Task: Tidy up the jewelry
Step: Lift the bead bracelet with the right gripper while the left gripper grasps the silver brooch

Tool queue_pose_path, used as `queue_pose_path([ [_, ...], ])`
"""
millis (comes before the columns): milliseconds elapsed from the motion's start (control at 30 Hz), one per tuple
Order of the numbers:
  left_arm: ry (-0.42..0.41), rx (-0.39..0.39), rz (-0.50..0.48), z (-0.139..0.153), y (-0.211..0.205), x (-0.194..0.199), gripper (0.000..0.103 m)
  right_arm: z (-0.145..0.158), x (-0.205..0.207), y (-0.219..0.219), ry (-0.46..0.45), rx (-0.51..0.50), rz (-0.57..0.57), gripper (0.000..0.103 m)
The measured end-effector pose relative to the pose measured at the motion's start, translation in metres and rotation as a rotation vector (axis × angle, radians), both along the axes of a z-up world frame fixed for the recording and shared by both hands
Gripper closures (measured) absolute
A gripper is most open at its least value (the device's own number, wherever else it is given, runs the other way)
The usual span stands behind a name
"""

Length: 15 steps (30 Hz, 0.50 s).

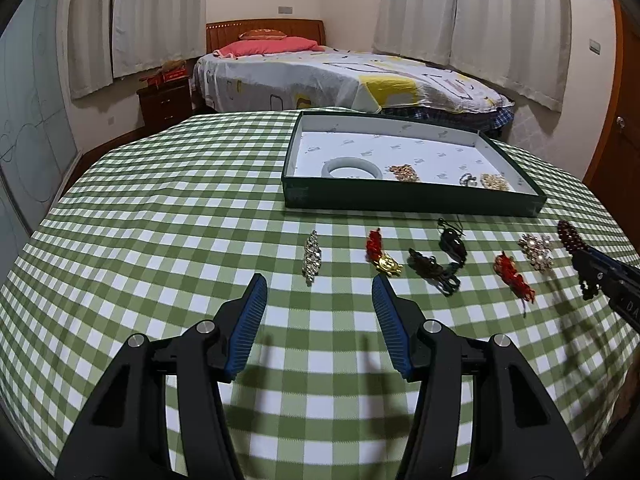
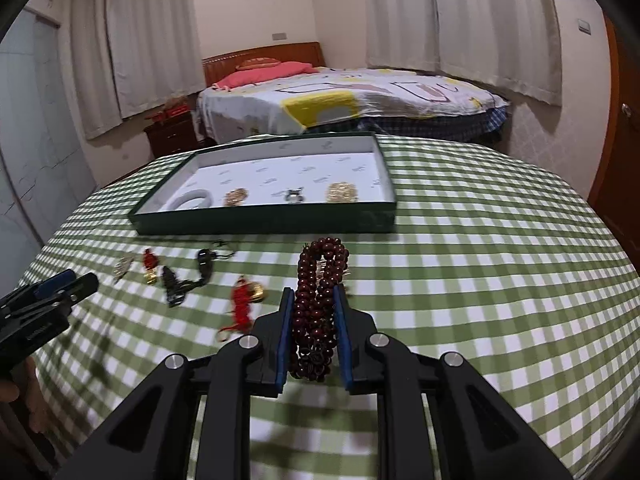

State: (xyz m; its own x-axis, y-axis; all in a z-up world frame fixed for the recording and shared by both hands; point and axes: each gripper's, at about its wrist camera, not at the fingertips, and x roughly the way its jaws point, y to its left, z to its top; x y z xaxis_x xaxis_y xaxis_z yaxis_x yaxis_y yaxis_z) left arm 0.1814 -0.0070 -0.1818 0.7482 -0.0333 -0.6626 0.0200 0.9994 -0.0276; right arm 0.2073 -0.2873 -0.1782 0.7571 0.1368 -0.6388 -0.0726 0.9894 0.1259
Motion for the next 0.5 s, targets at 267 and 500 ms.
queue_pose_path([
  [267, 0.034, 0.005, 0.014, -0.009, 0.003, 0.025, 0.050, -0.009, 0.019, -0.015, 0.024, -0.001, -0.026, 0.083],
  [500, 0.153, -0.100, 0.046, -0.019, 0.016, 0.053, 0.051, -0.012, 0.026, -0.024, 0.039, 0.021, -0.039, 0.083],
])
